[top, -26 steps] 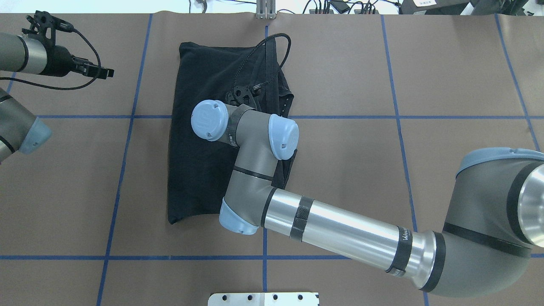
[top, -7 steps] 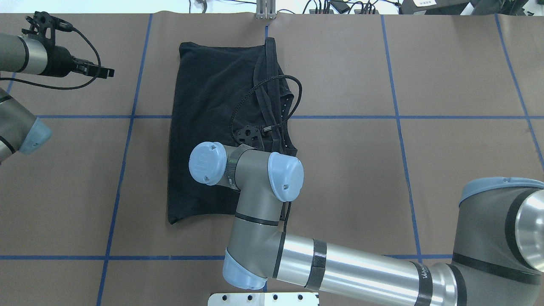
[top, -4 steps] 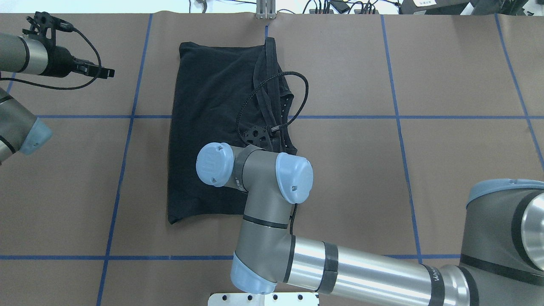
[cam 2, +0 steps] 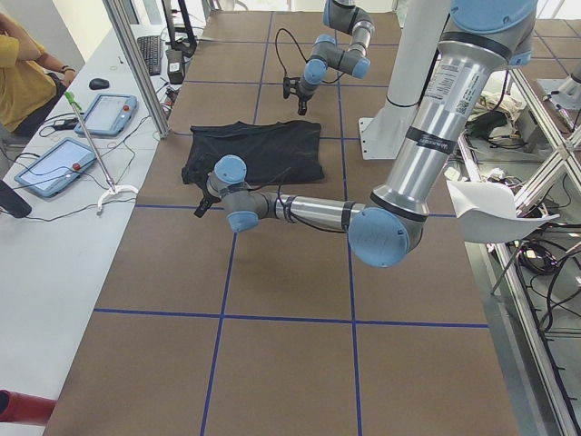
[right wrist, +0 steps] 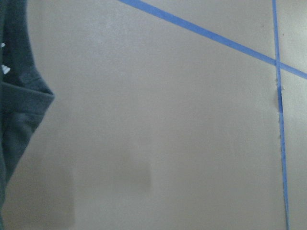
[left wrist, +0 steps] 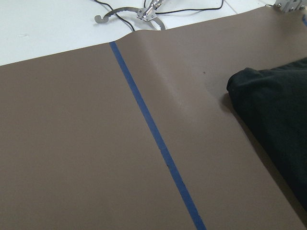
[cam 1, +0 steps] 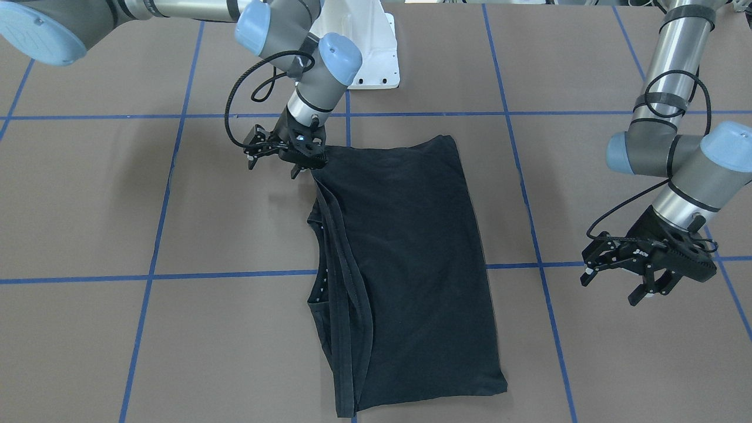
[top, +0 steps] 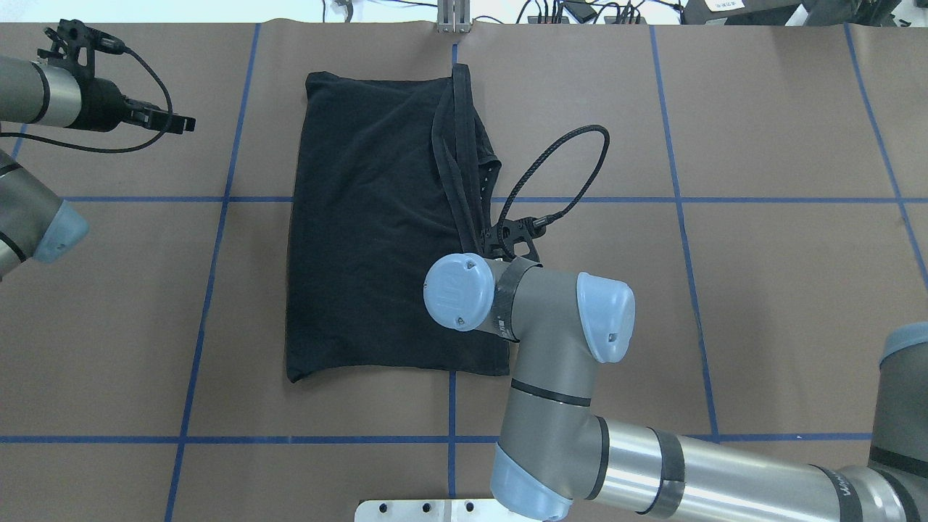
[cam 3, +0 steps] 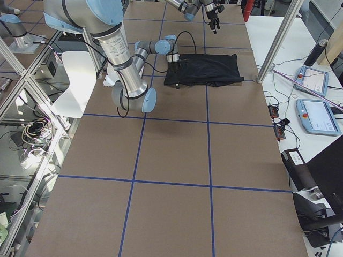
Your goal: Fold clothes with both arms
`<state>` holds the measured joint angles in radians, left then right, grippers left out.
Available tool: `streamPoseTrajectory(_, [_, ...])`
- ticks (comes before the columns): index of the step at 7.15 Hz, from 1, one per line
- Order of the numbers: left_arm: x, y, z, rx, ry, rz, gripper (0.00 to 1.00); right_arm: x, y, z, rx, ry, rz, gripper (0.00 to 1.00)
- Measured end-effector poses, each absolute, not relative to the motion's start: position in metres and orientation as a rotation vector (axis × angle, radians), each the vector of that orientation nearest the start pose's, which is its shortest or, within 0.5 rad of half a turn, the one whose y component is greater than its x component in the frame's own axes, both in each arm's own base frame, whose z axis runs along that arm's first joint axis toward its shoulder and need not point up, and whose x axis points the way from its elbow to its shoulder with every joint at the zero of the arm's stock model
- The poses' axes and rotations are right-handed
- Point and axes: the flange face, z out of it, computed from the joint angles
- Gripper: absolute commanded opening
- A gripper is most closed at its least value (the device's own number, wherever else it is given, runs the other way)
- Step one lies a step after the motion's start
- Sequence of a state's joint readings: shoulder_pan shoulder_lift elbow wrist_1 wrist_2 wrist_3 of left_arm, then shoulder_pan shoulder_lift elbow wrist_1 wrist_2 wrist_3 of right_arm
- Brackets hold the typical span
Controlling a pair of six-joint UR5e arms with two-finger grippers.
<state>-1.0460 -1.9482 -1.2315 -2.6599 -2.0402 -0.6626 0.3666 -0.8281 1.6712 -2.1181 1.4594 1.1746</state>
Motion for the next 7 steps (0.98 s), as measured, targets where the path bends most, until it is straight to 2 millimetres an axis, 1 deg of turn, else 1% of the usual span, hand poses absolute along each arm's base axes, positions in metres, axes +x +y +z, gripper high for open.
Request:
streamPoseTrajectory(1, [0.26, -0.625, 0.491, 0.681, 0.963, 0.143, 1.0, -0.568, -0.388, 0.231, 0.235, -0.27, -0.002, 1.0])
streamPoseTrajectory(2, [0.26, -0.625, 0.491, 0.681, 0.963, 0.142, 1.0, -0.565, -0.407, 0.204, 0.272, -0.34, 0.016, 1.0])
streamPoseTrajectory(3, [0.26, -0.625, 0.491, 0.68, 0.963, 0.142, 1.0, -0.576, -0.433, 0.178, 0.313, -0.414, 0.038, 1.0])
streamPoseTrajectory(4, [0.261, -0.625, 0.491, 0.68, 0.963, 0.143, 1.0, -0.599, -0.468, 0.158, 0.344, -0.465, 0.066, 1.0])
streamPoseTrajectory(5, [0.261, -0.625, 0.491, 0.679, 0.964, 0.143, 1.0, -0.621, -0.505, 0.146, 0.364, -0.491, 0.093, 1.0])
streamPoseTrajectory(6, [0.261, -0.625, 0.49, 0.68, 0.964, 0.143, 1.0, -0.635, -0.532, 0.145, 0.376, -0.501, 0.112, 1.0])
streamPoseTrajectory(7, [0.261, -0.625, 0.49, 0.68, 0.964, 0.143, 1.0, -0.643, -0.549, 0.147, 0.382, -0.507, 0.125, 1.0])
